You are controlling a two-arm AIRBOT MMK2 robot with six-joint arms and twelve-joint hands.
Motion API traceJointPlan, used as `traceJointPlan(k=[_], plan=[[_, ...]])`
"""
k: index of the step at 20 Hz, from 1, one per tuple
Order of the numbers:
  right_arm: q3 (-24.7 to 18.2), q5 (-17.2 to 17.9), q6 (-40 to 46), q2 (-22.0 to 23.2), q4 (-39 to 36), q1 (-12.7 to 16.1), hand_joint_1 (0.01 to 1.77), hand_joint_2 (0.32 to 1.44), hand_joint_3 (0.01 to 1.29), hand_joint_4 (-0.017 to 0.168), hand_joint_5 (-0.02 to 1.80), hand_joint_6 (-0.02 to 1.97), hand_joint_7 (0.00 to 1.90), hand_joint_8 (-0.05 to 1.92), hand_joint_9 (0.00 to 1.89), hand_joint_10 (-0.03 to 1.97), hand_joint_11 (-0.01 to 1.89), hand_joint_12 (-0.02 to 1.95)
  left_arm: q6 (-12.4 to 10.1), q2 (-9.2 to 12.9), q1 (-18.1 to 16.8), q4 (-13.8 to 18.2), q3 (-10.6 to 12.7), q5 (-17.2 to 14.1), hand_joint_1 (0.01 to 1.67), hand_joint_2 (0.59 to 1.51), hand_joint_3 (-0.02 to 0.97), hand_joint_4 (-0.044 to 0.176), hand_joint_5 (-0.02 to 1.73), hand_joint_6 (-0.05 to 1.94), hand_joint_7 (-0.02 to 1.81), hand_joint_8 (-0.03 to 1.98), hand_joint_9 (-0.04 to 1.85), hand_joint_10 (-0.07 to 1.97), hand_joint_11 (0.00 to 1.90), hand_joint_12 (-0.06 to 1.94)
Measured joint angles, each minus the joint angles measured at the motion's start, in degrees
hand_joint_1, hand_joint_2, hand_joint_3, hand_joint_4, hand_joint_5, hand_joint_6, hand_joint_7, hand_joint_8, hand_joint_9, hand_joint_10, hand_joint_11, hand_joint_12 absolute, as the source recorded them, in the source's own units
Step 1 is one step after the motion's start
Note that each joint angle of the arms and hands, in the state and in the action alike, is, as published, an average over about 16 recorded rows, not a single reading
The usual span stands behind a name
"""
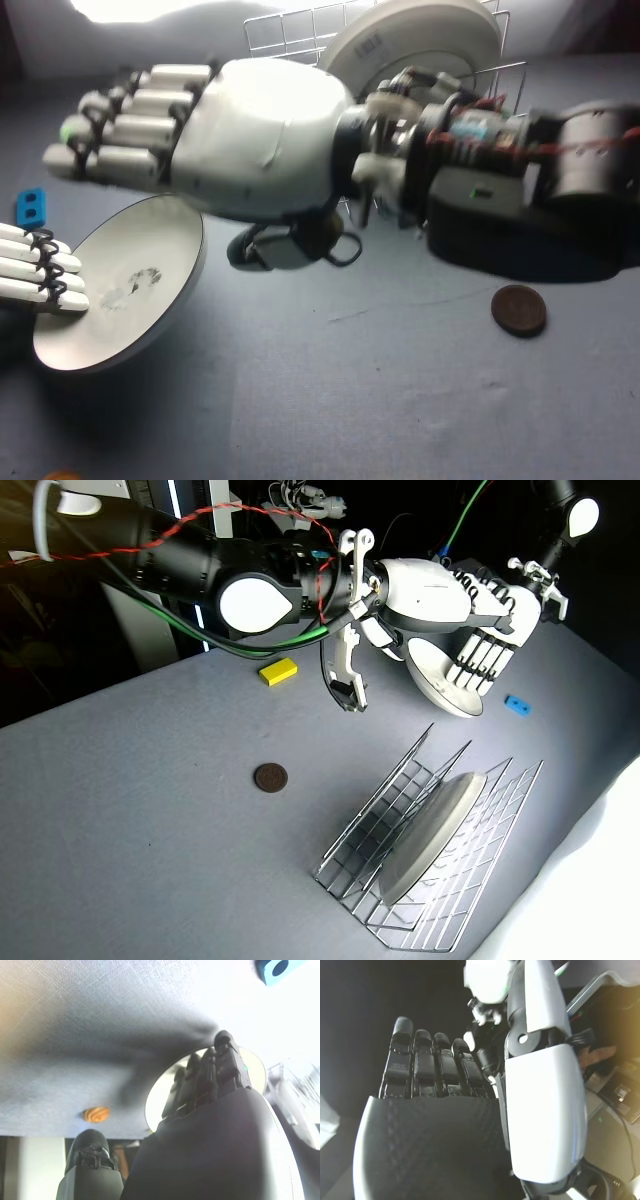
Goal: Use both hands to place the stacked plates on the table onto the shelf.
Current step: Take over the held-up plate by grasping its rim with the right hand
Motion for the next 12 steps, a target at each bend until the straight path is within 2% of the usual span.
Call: traceJointPlan(k=[5,12], plan=[[1.6,-1.7,-3.3,-4.0,0.7,-2.3,1.29,0.97,0.01,0.003,0.02,0.03,0.01,0.01,0.02,0.02,0.01,0.53,0.0,0.0,0.0,0.0,0.1,0.0,0.01,1.050,0.018,-0.006,-0.01,-0.02,0.00,-0.01,-0.03,-0.04,0.01,0.01],[5.5,-1.4,-5.0,-8.4,1.2,-5.0,1.30,0.98,0.01,0.003,0.02,0.03,0.01,0.01,0.02,0.02,0.01,0.60,0.0,-0.1,0.0,0.0,0.2,-0.1,0.01,1.049,0.019,-0.006,-0.01,-0.02,0.00,-0.01,-0.03,-0.04,0.01,0.01]])
